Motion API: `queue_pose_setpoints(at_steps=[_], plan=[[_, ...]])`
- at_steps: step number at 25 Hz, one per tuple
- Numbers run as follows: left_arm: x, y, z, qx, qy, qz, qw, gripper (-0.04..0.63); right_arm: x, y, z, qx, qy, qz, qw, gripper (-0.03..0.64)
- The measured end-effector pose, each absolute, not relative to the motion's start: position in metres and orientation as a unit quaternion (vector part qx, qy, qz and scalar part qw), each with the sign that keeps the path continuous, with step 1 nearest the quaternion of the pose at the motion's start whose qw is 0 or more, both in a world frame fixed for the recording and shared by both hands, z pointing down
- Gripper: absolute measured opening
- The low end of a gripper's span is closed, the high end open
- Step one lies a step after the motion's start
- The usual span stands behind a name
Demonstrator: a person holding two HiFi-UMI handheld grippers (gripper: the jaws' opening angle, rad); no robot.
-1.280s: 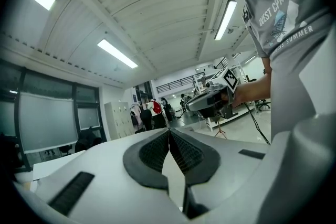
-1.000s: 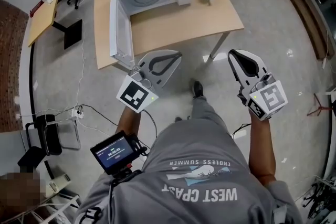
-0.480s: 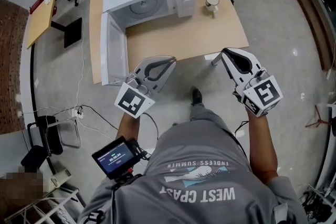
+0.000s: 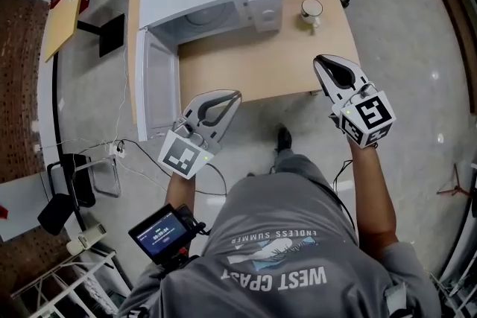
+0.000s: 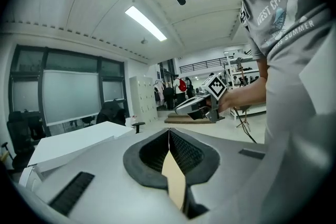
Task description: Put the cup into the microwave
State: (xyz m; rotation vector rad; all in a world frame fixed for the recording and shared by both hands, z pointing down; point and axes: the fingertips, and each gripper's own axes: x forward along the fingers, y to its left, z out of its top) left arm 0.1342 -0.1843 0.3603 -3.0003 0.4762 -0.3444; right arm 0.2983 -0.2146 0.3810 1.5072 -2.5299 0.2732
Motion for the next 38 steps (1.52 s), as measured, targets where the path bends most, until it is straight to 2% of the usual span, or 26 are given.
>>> queue_pose_setpoints(at_steps=[9,13,23,30,31,38], plan=[[0.134,-0.215,0.394,-0.97,0.189,-0.155,-0.005,0.021,0.365,-0.304,0.479,0.541,-0.816,0.15,0.14,0.025],[0.129,-0.225,0.407,-0.963,0.202,-0.175,-0.026,0.021,0.391,-0.342,0.531,0.552,-0.795,0.18,0.174,0.115],[0.119,-0.243,0.432,-0.949,0.227,-0.209,-0.058,0.021,0.434,-0.399,0.656,0.572,-0.74,0.242,0.258,0.132],[0.118,-0.25,0.443,-0.947,0.233,-0.212,-0.068,0.021,0.435,-0.416,0.689,0.571,-0.725,0.239,0.302,0.121],[0.118,-0.251,0.443,-0.947,0.231,-0.214,-0.068,0.021,0.436,-0.417,0.69,0.573,-0.723,0.241,0.301,0.081],[0.118,-0.247,0.441,-0.948,0.223,-0.216,-0.063,0.021,0.433,-0.405,0.674,0.582,-0.732,0.247,0.254,0.07]])
